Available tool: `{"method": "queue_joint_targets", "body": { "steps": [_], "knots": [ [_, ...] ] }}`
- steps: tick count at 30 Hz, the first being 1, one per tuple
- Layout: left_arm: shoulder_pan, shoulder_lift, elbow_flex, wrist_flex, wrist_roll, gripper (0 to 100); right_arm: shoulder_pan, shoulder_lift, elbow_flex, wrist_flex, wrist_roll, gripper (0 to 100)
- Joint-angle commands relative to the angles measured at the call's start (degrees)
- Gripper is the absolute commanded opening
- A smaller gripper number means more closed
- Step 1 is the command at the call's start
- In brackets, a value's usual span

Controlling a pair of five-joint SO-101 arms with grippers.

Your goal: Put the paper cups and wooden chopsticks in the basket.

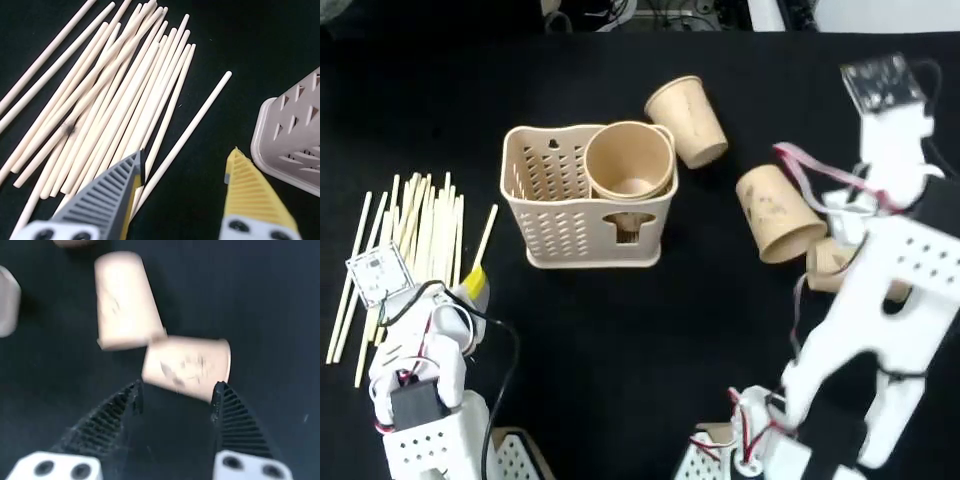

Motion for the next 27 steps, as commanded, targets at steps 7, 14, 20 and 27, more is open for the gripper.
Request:
{"method": "queue_joint_targets", "body": {
  "steps": [7, 14, 20, 27],
  "knots": [
    [0.7, -0.4, -0.4, -1.1, -0.4, 27, 14.6, 10.7, 2.7, -8.3, 14.0, 23.3],
    [0.7, -0.4, -0.4, -1.1, -0.4, 27, 14.9, 22.8, 2.3, -16.5, 15.7, 23.3],
    [0.7, -0.4, -0.4, -1.1, -0.4, 27, 14.9, 31.7, -1.1, -19.5, 15.7, 23.3],
    [0.7, -0.4, -0.4, -1.1, -0.4, 27, 14.9, 39.0, -8.8, -13.4, 19.4, 10.8]
  ]
}}
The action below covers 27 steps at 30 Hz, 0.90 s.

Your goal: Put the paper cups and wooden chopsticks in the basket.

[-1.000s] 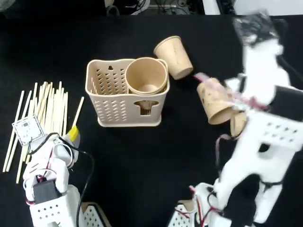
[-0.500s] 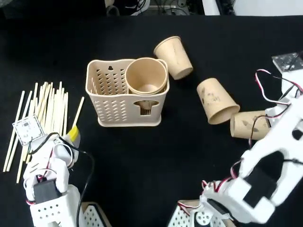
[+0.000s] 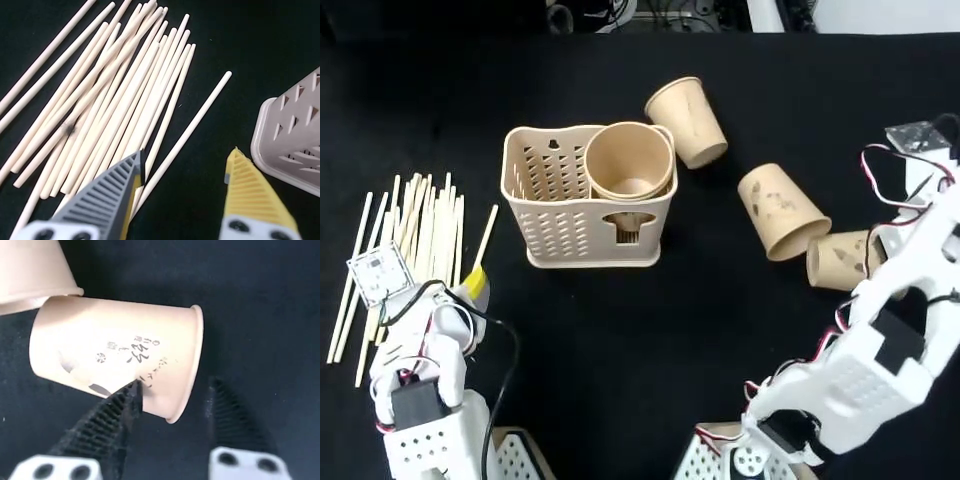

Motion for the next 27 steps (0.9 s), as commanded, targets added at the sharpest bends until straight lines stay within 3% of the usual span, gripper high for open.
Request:
{"method": "queue_joint_targets", "body": {
  "steps": [1, 2, 15, 27],
  "knots": [
    [0.7, -0.4, -0.4, -1.1, -0.4, 27, 1.0, 3.3, -4.0, 3.7, 3.4, 5.6],
    [0.7, -0.4, -0.4, -1.1, -0.4, 27, 1.0, 3.9, -4.7, 4.8, 4.3, 0.9],
    [0.7, -0.4, -0.4, -1.1, -0.4, 27, 5.2, 3.2, -16.4, 18.0, 5.8, 1.2],
    [0.7, -0.4, -0.4, -1.1, -0.4, 27, 5.5, -14.7, -12.5, 19.3, 6.1, 1.2]
  ]
}}
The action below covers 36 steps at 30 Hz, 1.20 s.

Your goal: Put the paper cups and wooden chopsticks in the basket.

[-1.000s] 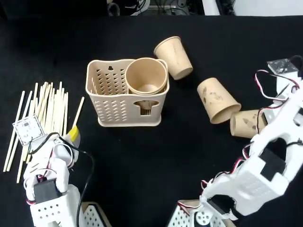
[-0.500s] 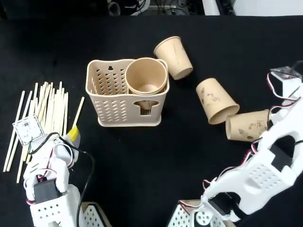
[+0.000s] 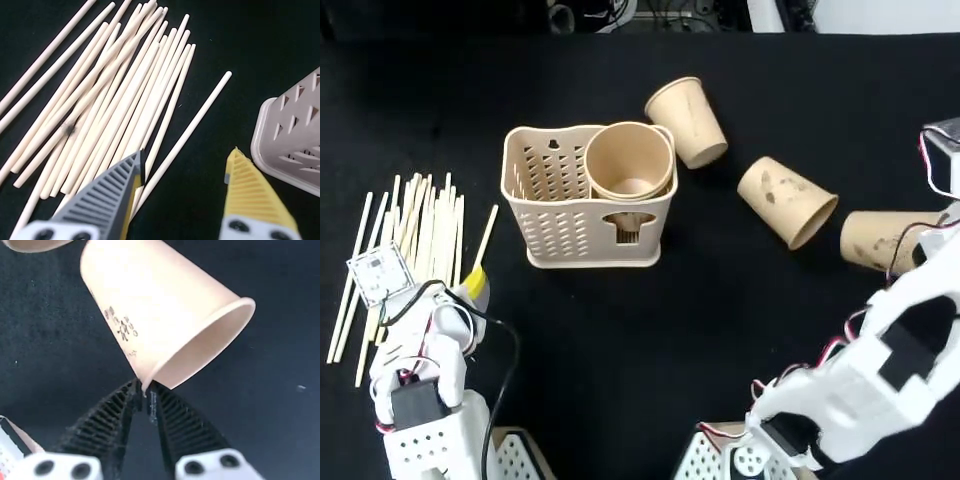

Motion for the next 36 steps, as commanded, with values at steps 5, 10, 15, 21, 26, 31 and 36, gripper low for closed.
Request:
{"method": "queue_joint_targets", "body": {
  "steps": [5, 10, 15, 21, 26, 31, 36],
  "knots": [
    [0.7, -0.4, -0.4, -1.1, -0.4, 27, -2.9, -20.2, 3.6, 2.0, 0.4, 1.2],
    [0.7, -0.4, -0.4, -1.1, -0.4, 27, -12.3, -37.1, 5.1, 2.2, -2.6, 1.2],
    [0.7, -0.4, -0.4, -1.1, -0.4, 27, -31.1, -51.6, 5.1, 2.2, -7.6, 1.1],
    [0.7, -0.4, -0.4, -1.1, -0.4, 27, -51.3, -56.8, 4.8, 1.8, -10.6, 1.1],
    [0.7, -0.4, -0.4, -1.1, -0.4, 27, -62.2, -53.9, 4.9, -1.2, -14.2, 1.1],
    [0.7, -0.4, -0.4, -1.1, -0.4, 27, -64.6, -48.7, 4.9, -6.9, -17.1, 1.1],
    [0.7, -0.4, -0.4, -1.1, -0.4, 27, -64.9, -44.7, 4.0, -9.1, -17.1, 1.1]
  ]
}}
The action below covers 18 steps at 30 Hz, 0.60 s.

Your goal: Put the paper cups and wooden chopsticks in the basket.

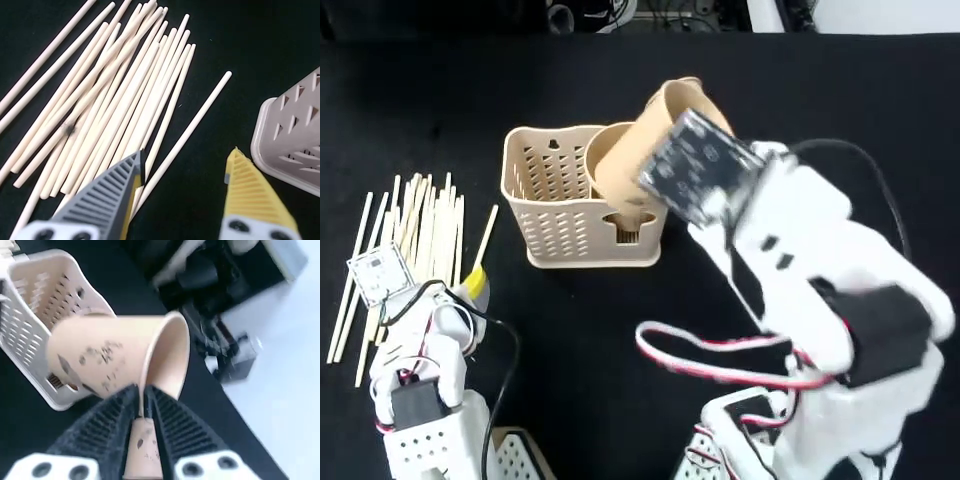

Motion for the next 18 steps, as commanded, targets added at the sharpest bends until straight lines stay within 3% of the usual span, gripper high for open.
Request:
{"method": "queue_joint_targets", "body": {
  "steps": [1, 18],
  "knots": [
    [0.7, -0.4, -0.4, -1.1, -0.4, 27, -0.9, 2.0, -2.4, -2.0, -0.7, 1.1],
    [0.7, -0.4, -0.4, -1.1, -0.4, 27, -0.9, 12.7, -7.2, -4.1, -0.7, 1.1]
  ]
}}
